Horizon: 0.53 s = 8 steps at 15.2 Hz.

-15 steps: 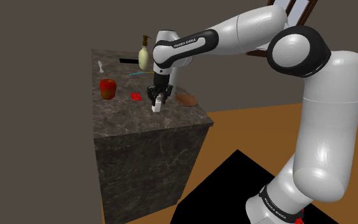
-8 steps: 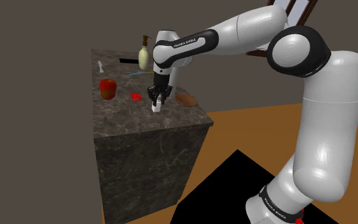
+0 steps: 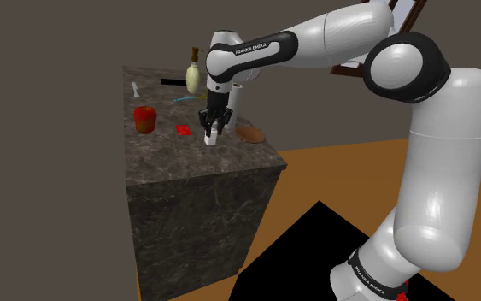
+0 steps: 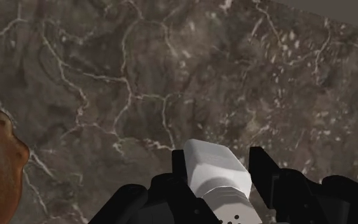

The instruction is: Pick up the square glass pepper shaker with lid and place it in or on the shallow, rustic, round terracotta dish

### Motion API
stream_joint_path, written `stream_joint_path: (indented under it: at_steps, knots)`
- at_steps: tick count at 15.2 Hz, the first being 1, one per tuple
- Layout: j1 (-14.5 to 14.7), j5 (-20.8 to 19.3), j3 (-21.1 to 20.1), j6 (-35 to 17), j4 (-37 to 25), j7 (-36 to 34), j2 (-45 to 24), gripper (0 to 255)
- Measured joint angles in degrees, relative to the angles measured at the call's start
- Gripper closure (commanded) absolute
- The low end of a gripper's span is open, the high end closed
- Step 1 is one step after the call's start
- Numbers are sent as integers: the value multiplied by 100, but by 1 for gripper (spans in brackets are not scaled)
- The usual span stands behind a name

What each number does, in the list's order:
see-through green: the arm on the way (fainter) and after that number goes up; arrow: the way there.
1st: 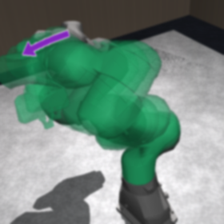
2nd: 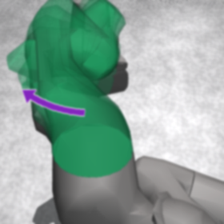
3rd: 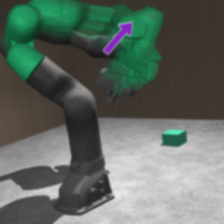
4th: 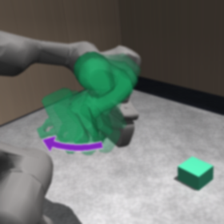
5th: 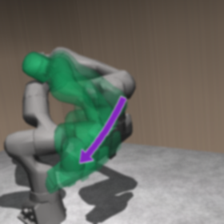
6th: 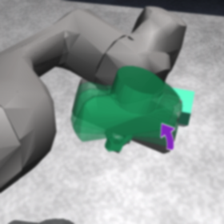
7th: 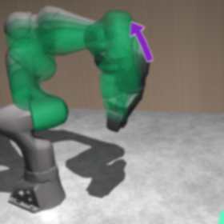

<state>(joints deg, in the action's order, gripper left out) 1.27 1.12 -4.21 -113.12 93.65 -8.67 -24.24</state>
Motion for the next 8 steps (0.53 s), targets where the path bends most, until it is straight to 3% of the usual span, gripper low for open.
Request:
stream_joint_path:
  at_steps: [8]
  knots:
    - [-3, 8, -6, 524, -340, -13, 186, 255]
